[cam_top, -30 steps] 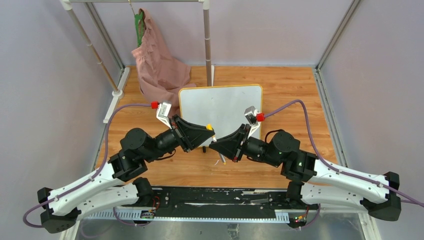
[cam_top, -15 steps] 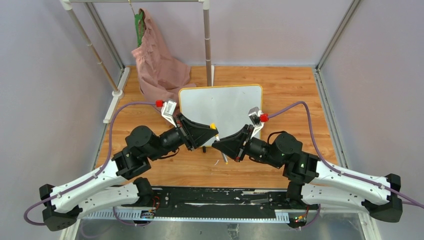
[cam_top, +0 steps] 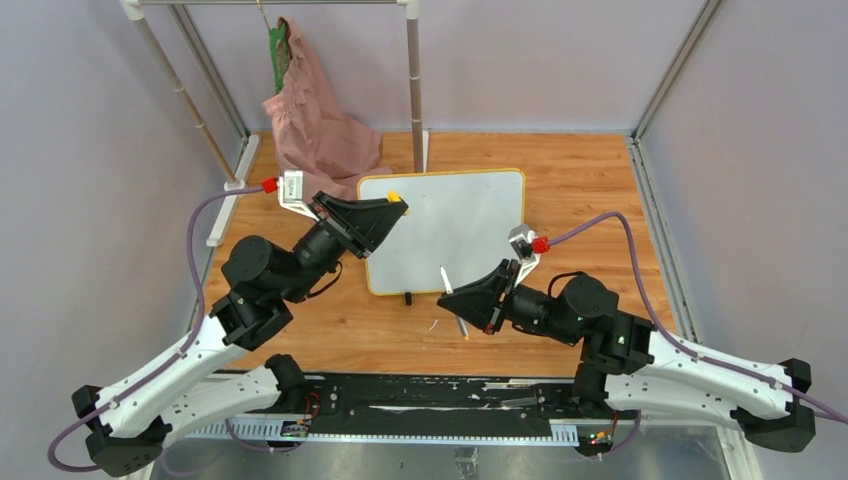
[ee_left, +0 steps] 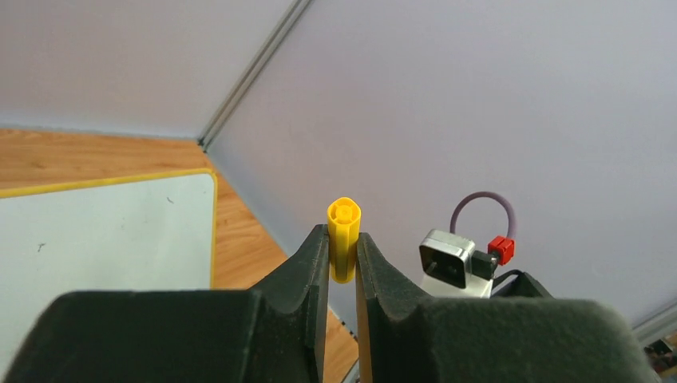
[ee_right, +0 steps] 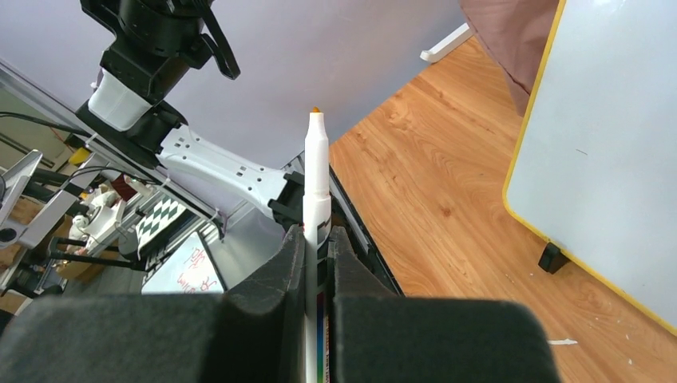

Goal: Write a sentence on the whiteboard
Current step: Open the whiteboard marker at the center of the board, then place the pen cap at the center of the board.

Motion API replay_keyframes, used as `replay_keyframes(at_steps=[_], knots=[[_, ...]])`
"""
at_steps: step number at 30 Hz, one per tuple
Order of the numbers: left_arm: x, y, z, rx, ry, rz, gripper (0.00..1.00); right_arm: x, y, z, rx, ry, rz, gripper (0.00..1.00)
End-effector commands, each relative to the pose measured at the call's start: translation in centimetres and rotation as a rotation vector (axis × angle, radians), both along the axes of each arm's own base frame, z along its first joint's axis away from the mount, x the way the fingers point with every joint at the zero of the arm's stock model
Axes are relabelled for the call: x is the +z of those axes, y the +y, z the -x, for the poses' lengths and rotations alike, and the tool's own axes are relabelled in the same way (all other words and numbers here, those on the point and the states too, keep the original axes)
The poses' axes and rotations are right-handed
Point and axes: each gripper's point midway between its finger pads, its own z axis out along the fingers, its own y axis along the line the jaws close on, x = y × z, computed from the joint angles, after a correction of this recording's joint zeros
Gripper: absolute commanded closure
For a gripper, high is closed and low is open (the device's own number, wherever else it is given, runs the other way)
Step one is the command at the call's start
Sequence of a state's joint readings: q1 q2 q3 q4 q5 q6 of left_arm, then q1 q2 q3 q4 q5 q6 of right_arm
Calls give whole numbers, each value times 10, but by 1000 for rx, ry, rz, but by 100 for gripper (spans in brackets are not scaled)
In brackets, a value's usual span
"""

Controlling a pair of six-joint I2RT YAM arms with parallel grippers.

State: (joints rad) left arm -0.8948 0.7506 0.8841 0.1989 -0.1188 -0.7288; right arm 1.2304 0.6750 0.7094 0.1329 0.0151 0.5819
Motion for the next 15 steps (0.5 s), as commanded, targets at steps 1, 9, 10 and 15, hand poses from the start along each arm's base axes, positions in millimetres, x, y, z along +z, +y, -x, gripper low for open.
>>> replay_keyframes(at_steps=[1, 9, 10, 15], knots=[[14, 7, -6, 48, -32, 5, 100, 5, -9, 1, -19, -3, 6, 100], [-94, 51, -13, 219, 151, -462, 100, -21, -79, -35, -329, 5, 257, 100], [-110, 59, -13, 241, 185, -522, 100, -26, -87, -38, -358, 3, 284, 100], [-195, 86, -6, 292, 413, -806, 100, -49, -110, -48, -451, 0, 386, 100]])
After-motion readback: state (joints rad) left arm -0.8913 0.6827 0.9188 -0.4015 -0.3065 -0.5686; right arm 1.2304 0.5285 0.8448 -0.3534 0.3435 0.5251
